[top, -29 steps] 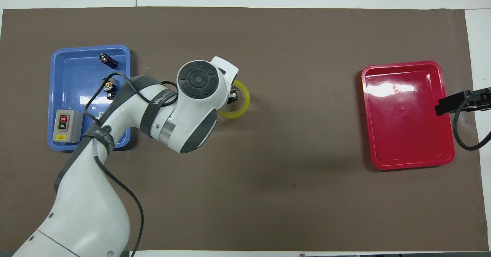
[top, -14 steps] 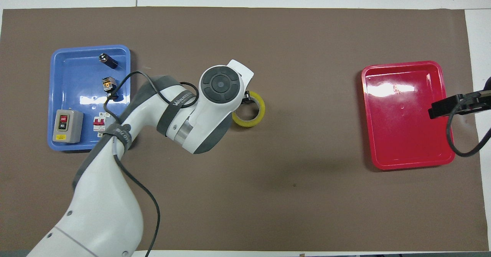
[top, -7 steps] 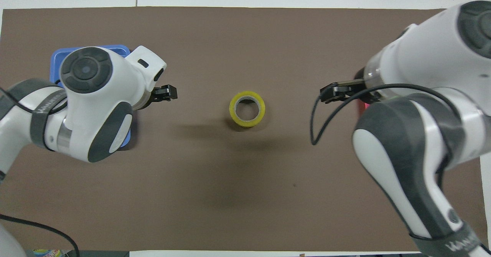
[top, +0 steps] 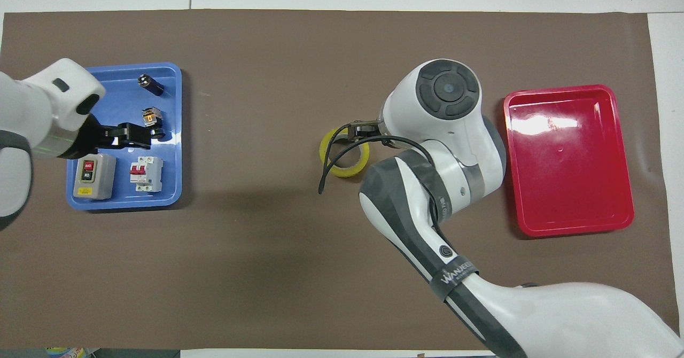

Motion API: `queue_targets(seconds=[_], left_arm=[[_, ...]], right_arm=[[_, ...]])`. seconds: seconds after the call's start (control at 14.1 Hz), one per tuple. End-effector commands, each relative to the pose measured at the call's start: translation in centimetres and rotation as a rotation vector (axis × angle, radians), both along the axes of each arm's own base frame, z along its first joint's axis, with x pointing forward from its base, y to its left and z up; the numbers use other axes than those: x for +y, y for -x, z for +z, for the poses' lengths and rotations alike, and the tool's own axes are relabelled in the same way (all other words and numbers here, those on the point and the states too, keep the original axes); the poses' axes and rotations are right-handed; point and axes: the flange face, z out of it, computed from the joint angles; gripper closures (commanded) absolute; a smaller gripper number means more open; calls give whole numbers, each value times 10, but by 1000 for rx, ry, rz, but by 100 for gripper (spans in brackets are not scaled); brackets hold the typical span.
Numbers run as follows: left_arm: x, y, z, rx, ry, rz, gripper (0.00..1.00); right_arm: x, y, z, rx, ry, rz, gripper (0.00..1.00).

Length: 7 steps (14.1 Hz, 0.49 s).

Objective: Place and move tape with both arms
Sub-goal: 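Grasp the tape with the right gripper while the left gripper withdraws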

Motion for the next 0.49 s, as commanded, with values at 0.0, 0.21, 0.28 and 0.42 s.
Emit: queue_targets(seconds=[0.0, 0.21, 0.28, 0.42], left_arm=[[30, -11, 46, 17, 22, -12, 0], [59, -23, 85, 49, 15, -14, 0], [69, -24, 91, 70, 17, 0, 0], [72, -22, 97, 55, 17, 1, 0]], right_arm=[[12, -1, -36, -5, -4, -17, 0], [9, 7, -64, -19, -6, -24, 0], [8, 10, -74, -28, -10, -24, 0], [16, 18, -86, -33, -11, -9, 12]])
